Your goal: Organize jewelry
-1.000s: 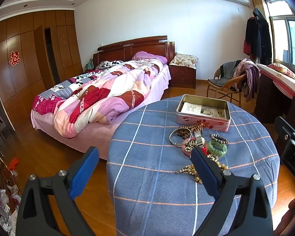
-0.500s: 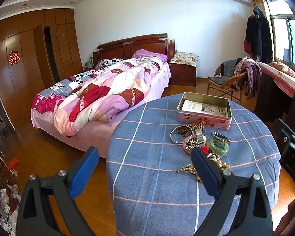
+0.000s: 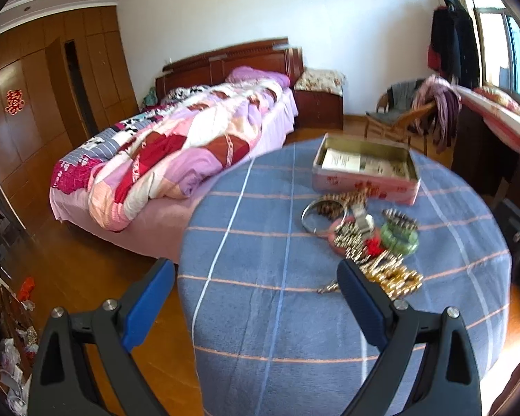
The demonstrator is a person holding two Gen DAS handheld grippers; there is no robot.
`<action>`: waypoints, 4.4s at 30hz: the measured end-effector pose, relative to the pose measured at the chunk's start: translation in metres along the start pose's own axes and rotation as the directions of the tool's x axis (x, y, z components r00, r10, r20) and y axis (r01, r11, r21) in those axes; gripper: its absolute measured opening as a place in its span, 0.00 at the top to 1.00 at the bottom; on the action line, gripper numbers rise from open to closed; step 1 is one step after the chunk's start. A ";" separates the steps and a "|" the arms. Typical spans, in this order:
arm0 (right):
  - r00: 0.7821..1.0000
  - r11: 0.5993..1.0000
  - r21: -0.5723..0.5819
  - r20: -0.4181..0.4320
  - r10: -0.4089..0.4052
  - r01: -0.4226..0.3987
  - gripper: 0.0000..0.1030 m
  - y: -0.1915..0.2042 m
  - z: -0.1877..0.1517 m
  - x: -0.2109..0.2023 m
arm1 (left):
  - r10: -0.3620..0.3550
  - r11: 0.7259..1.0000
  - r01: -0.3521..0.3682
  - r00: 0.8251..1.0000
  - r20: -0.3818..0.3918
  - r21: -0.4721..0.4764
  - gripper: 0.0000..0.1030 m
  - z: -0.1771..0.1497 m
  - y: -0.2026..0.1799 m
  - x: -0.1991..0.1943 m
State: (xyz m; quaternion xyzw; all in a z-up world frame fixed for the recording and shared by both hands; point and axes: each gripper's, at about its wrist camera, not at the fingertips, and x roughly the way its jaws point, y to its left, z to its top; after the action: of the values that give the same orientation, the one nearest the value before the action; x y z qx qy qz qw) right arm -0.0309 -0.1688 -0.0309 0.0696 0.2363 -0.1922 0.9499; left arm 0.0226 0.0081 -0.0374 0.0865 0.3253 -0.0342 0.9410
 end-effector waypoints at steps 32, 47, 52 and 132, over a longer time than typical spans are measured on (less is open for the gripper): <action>0.912 0.983 0.089 -0.367 0.182 -0.160 0.40 -0.002 -0.001 0.165 | -0.269 0.946 0.299 0.940 -0.211 0.124 0.14 0.044 -0.049 0.143; 0.874 0.974 0.092 -0.432 0.225 -0.205 0.40 -0.001 0.000 0.203 | -0.452 0.877 0.479 0.847 -0.281 0.032 0.84 0.043 -0.055 0.173; 0.869 0.978 -0.001 -0.458 0.185 -0.209 0.41 0.016 -0.002 0.217 | -0.480 0.869 0.495 0.847 -0.230 0.012 0.93 0.041 -0.040 0.162; 0.931 0.973 0.080 -0.281 0.231 -0.217 0.91 -0.009 0.022 0.150 | -0.320 0.935 0.349 0.907 -0.272 0.064 0.32 0.036 -0.019 0.180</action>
State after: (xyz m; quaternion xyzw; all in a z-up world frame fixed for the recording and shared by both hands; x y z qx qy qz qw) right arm 0.0971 -0.2317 -0.0835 0.1459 0.3583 -0.0759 0.9190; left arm 0.1836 -0.0190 -0.1237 0.0856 0.4523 -0.2019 0.8645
